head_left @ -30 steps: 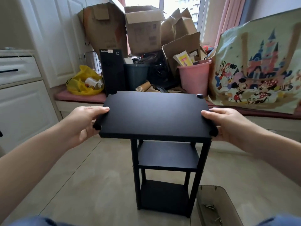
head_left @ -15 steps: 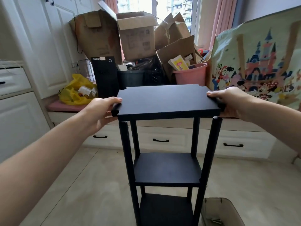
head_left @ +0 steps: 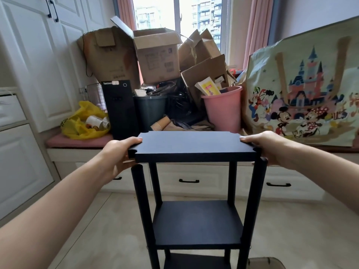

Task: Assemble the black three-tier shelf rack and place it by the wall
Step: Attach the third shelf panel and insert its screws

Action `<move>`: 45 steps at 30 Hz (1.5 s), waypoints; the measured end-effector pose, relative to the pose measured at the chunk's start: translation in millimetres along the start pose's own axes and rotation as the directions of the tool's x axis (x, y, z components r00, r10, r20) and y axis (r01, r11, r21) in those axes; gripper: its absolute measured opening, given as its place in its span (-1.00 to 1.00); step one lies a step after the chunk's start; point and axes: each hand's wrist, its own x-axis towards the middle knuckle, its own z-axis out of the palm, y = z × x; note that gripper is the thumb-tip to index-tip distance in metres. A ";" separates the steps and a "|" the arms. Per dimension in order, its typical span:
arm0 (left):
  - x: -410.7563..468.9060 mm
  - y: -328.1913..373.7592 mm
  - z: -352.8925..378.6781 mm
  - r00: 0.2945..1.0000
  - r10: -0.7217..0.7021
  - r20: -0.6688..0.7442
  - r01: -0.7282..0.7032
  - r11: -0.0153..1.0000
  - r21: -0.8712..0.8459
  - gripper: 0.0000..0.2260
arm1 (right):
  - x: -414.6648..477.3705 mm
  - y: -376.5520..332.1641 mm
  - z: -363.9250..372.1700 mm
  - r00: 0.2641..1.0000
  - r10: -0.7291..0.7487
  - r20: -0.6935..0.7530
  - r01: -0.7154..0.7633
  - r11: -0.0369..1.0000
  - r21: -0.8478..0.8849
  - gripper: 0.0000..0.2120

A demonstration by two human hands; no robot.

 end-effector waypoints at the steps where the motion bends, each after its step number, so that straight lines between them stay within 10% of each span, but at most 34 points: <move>1: 0.8 -2.0 -0.7 1.000 -0.003 0.004 0.003 1.000 0.001 -0.75 | 0.4 1.2 -0.5 1.000 0.007 0.007 -0.007 1.000 0.002 -0.77; 45: -10.2 -7.5 14.6 0.997 -0.080 -0.003 0.081 0.996 0.049 -0.70 | 3.0 7.0 -1.9 1.000 -0.001 0.010 -0.001 0.988 0.157 -0.84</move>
